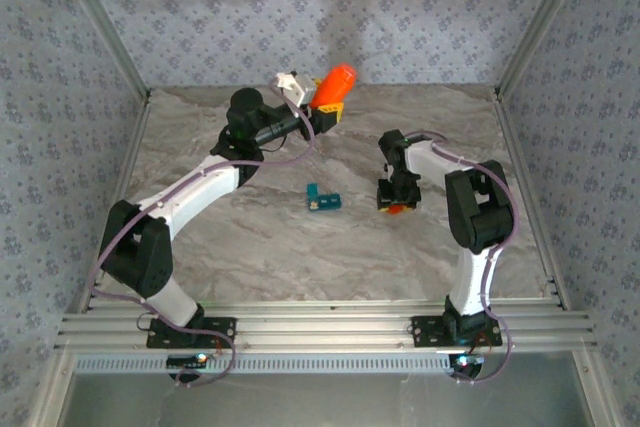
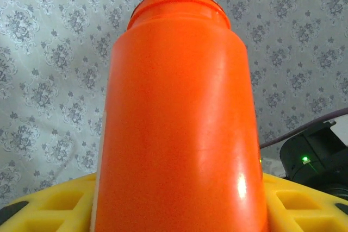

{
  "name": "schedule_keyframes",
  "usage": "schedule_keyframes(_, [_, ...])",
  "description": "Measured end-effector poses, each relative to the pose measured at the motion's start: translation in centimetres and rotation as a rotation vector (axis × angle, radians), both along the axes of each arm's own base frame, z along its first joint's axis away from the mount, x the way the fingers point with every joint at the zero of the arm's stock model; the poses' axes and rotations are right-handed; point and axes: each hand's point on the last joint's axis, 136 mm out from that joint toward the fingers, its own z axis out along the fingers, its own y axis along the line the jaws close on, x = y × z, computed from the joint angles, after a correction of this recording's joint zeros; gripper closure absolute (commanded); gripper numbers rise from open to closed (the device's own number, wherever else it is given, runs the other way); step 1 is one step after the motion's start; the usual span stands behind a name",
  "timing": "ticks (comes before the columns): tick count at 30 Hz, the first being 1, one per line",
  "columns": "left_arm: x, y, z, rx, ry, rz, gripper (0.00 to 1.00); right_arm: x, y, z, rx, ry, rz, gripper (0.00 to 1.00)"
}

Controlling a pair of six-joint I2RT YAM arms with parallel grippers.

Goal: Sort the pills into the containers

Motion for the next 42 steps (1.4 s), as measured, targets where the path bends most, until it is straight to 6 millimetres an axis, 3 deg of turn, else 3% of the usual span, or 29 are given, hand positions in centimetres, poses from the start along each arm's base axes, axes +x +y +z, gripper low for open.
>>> schedule_keyframes(5, [0.0,0.1,-0.4,0.004,0.01,-0.005,1.0,-0.2,-0.1,0.7,0.016,0.001,-0.008,0.57])
schedule_keyframes(9, [0.1,0.2,-0.7,0.006,0.018,-0.002,1.0,0.6,-0.3,3.1,0.053,-0.028,-0.032,0.57])
schedule_keyframes(19, [-0.4,0.4,-1.9,0.027,0.045,-0.011,1.0,5.8,0.4,11.9,0.223,-0.201,-0.09,0.57])
schedule_keyframes(26, [-0.6,0.8,-3.3,0.045,0.057,-0.034,1.0,9.6,1.0,21.5,0.383,-0.377,-0.096,0.57])
schedule_keyframes(29, [-0.5,1.1,-3.6,0.048,0.057,-0.037,1.0,10.6,1.0,24.5,0.461,-0.418,-0.095,0.57])
schedule_keyframes(34, [-0.4,1.4,-3.5,0.053,0.036,-0.041,1.0,11.1,1.3,27.3,0.58,-0.432,-0.089,0.57])
schedule_keyframes(42, [-0.4,1.1,-4.2,0.071,0.03,-0.062,1.0,10.3,3.4,29.1,0.753,-0.398,-0.044,0.58])
